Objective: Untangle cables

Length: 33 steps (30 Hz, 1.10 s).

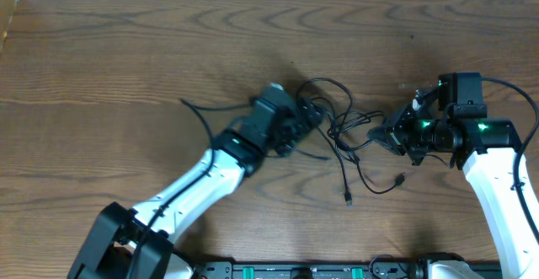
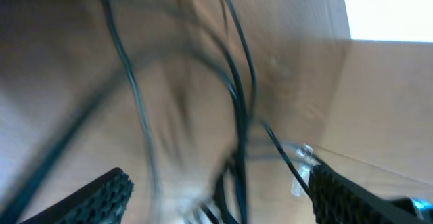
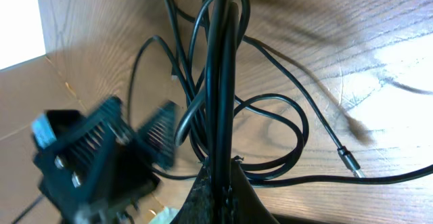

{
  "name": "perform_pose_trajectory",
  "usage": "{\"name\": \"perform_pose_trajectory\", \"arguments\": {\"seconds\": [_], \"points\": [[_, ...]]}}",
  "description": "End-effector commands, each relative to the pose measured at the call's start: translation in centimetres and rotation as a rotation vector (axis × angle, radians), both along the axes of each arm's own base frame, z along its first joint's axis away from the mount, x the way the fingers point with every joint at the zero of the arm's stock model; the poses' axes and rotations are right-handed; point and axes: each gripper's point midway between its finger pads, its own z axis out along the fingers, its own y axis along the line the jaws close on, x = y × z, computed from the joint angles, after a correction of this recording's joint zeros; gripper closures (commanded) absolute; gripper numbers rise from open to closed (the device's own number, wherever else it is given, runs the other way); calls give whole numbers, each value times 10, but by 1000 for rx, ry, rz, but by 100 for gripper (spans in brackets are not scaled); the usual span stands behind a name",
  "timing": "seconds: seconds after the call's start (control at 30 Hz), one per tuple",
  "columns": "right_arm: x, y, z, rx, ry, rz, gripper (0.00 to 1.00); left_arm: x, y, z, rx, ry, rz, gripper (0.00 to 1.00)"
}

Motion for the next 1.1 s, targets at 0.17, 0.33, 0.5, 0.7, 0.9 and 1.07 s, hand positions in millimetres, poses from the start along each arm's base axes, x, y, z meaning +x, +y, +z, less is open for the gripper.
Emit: {"name": "perform_pose_trajectory", "arguments": {"seconds": [0.17, 0.33, 0.5, 0.7, 0.9, 1.07], "points": [[-2, 3, 2, 16, -4, 16, 99, 37, 106, 26, 133, -151, 27, 9], [-2, 3, 1, 11, -3, 13, 99, 35, 134, 68, -30, -227, -28, 7], [-2, 2, 1, 10, -4, 13, 99, 14, 125, 79, -171, -163, -103, 7], [0, 2, 1, -8, -38, 47, 99, -10, 85, 70, -236, 8, -128, 7], [6, 29, 31, 44, -451, 448, 99, -28, 50, 65, -239, 100, -135, 7], [7, 35, 41, 61, -567, 531, 99, -37, 39, 65, -264, 156, -136, 16]]}}
